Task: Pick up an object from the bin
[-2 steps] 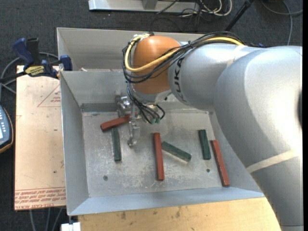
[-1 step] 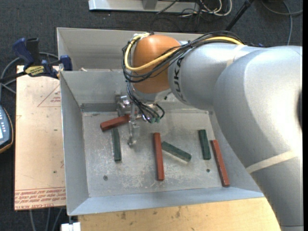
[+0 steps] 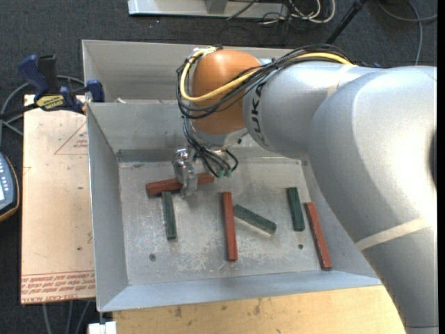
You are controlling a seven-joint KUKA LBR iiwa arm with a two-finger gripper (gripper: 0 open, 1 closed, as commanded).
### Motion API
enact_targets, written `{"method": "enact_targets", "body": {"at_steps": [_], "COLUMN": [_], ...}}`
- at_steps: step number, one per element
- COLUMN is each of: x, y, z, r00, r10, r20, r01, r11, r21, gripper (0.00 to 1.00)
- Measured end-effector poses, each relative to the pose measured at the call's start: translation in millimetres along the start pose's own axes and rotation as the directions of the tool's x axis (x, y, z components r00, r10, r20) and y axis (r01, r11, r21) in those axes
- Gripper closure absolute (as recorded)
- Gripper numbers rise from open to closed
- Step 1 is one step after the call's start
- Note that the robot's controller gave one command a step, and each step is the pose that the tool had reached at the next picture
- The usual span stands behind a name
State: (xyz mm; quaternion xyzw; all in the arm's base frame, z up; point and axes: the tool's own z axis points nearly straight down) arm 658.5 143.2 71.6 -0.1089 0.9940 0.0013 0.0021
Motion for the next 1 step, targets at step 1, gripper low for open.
{"method": "enact_targets", "body": {"at_steps": [1], "x": [-3.0], "y": [0.5], "z": [-68.9], "r00": [1.000], "r10": [0.000], "r20": [0.006], "r01": [0.000], "r11": [1.000], "r21": [0.001], "gripper": [1.00]}}
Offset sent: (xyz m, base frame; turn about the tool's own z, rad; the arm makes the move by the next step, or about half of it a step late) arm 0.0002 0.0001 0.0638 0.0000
